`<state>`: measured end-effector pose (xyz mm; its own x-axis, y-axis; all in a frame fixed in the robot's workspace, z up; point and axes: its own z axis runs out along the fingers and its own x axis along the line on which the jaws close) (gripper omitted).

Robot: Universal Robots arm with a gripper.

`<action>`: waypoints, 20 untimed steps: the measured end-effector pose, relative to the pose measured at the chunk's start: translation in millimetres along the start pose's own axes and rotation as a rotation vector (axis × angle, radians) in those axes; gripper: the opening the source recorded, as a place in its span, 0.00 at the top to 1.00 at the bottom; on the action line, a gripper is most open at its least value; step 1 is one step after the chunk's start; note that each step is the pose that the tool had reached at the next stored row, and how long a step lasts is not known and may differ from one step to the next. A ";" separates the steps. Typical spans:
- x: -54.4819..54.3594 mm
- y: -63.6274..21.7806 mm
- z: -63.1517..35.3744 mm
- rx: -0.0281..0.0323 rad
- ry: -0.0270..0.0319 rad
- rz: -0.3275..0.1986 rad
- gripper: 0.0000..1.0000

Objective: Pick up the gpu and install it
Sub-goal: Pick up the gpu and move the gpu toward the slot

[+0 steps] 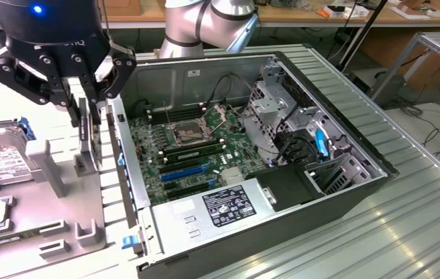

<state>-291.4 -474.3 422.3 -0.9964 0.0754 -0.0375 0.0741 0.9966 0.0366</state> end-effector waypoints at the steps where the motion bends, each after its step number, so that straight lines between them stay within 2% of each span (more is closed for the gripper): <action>1: -1.6 0.1 0.0 0.0001 0.0000 0.000 0.73; 20: -31.1 2.4 1.2 0.0001 0.0000 0.000 0.73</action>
<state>-260.2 -474.2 422.3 -0.9964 0.0755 -0.0375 0.0741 0.9966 0.0365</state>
